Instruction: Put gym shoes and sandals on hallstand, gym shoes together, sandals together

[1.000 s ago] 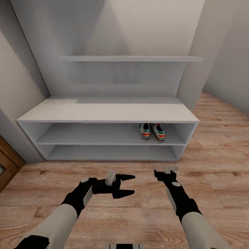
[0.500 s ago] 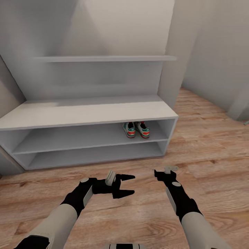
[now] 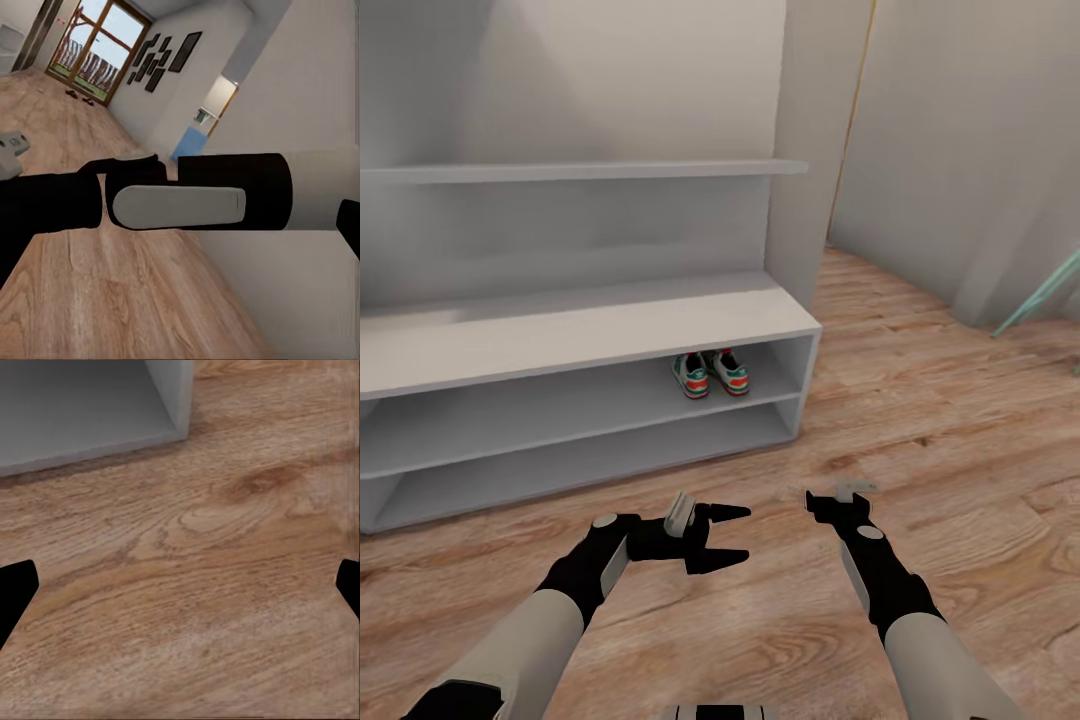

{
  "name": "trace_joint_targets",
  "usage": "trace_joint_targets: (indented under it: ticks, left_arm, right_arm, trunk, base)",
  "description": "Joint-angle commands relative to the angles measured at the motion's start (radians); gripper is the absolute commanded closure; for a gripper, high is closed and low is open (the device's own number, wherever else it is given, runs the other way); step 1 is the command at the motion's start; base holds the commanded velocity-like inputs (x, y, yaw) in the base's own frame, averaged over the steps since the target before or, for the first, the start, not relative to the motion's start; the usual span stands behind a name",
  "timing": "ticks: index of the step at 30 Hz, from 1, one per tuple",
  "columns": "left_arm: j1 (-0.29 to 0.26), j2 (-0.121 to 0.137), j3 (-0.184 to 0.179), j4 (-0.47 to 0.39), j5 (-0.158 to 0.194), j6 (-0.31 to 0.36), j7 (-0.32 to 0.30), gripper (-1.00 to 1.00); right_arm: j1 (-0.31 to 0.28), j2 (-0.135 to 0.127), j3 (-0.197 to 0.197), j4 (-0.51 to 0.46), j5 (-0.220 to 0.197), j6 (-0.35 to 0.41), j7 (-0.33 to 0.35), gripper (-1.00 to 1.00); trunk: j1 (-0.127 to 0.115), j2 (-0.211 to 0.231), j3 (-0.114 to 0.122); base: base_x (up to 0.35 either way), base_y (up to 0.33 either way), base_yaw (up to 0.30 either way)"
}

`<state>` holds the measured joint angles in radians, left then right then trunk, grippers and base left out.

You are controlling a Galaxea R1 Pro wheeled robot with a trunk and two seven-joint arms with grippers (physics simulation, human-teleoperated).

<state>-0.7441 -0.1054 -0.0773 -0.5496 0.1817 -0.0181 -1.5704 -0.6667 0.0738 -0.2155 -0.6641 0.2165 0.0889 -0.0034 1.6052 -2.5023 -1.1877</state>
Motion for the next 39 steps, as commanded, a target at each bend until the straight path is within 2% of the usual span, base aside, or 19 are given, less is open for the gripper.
trace_joint_targets:
  ticks: [1,39]
  left_arm:
    - [0.000,0.001,-0.006,0.000,0.008,-0.002,0.000,-1.00]
    - [0.000,0.001,-0.006,0.000,0.009,0.000,0.000,-1.00]
  right_arm:
    - [0.000,0.001,-0.004,-0.002,0.010,0.005,0.000,-1.00]
    - [-0.001,0.001,-0.005,-0.002,0.009,0.005,0.002,-1.00]
  trunk:
    - [0.000,0.000,-0.001]
    - [0.000,0.000,-0.001]
  base:
    - [0.000,0.000,-0.291]
    - [0.000,0.000,-0.291]
